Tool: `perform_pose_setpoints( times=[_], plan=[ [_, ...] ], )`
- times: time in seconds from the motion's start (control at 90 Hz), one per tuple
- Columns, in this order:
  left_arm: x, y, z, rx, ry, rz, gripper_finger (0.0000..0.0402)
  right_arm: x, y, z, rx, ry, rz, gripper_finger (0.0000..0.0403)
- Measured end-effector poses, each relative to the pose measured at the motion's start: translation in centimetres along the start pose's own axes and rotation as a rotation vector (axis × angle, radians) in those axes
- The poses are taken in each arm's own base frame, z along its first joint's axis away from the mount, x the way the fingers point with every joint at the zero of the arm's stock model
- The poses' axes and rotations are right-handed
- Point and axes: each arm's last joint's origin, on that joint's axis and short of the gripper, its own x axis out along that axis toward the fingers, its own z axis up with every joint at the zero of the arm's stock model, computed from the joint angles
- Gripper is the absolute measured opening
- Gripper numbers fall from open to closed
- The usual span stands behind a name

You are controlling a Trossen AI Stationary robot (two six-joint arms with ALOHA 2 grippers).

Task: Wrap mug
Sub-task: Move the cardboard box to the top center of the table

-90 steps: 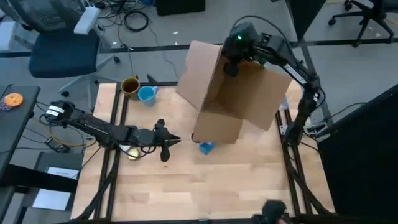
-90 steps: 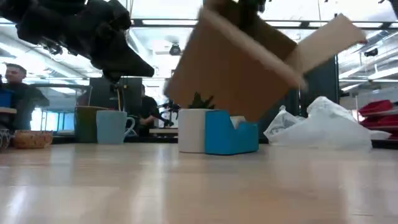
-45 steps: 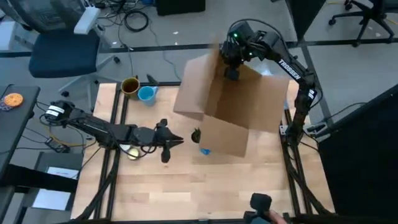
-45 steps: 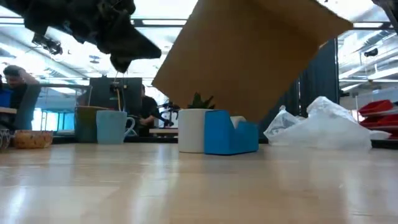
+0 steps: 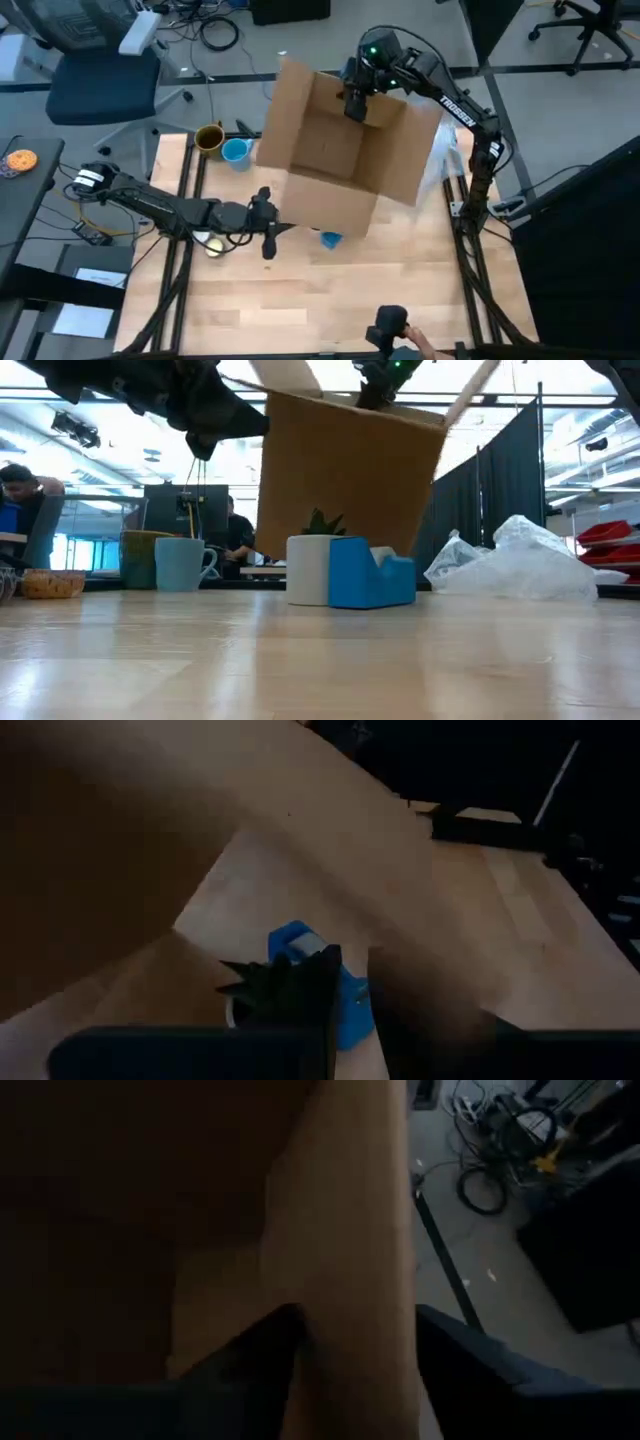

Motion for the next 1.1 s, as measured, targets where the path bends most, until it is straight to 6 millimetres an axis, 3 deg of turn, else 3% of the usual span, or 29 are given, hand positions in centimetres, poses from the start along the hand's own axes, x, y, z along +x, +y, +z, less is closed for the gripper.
perform_pose_setpoints(
  times=[0.256,0.389,0.5,0.678,0.822,1.1],
  plan=[
    [0.0,-0.2,0.4,-0.010,-0.028,-0.059,0.0039,3.8,0.4,-0.7,0.049,0.021,0.126,0.0251],
    [0.0,-0.3,0.4,-0.009,-0.030,-0.078,0.0039,3.8,0.2,0.3,0.021,-0.073,0.084,0.0274],
    [0.0,-0.3,0.4,0.017,-0.034,-0.078,0.0039,2.5,0.1,1.7,0.006,-0.191,0.038,0.0291],
    [-0.6,-0.2,1.4,0.066,-0.103,-0.083,0.0039,-2.2,0.4,3.6,-0.024,-0.353,-0.015,0.0308],
    [-1.5,0.0,2.3,0.130,-0.167,-0.032,0.0039,-7.3,2.6,3.9,-0.050,-0.380,0.057,0.0307],
    [-2.1,0.2,3.0,0.163,-0.213,-0.018,0.0039,-18.9,8.7,0.2,-0.002,-0.210,0.316,0.0294]
  ],
)
